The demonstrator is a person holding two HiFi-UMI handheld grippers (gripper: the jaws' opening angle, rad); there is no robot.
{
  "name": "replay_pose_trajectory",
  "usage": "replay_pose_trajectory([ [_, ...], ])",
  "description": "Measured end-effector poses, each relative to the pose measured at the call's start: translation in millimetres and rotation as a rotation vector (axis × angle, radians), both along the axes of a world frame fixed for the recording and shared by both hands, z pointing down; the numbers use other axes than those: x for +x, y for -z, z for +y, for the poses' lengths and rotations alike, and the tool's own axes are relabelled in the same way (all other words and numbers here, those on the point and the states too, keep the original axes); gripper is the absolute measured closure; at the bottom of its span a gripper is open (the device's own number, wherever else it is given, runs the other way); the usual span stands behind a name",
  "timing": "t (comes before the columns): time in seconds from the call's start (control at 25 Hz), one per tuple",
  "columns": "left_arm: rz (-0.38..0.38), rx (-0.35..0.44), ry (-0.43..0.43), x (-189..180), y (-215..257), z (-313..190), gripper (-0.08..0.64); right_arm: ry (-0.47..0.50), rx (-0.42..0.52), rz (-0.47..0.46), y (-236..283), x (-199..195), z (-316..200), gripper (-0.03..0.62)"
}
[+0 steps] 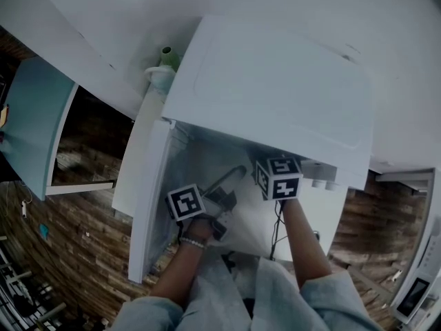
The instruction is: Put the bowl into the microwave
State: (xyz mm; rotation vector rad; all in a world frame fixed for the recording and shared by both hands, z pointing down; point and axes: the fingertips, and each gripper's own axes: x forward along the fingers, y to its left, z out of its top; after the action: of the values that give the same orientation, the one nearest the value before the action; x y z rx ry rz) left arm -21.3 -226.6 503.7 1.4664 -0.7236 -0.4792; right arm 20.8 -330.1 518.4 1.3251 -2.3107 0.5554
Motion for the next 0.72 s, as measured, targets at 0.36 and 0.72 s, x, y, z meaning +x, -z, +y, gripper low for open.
replay_pose_trajectory([
  [0.36, -0.109, 0.163, -0.029, 1, 25, -1, 0.383, 0.033, 0.018, -0.054, 21, 4, 35, 0.328],
  [0.72, -0.233, 0.240, -0.065, 5, 47, 12, 0.534, 0.036, 0.086, -0.091, 55, 20, 75, 0.508],
])
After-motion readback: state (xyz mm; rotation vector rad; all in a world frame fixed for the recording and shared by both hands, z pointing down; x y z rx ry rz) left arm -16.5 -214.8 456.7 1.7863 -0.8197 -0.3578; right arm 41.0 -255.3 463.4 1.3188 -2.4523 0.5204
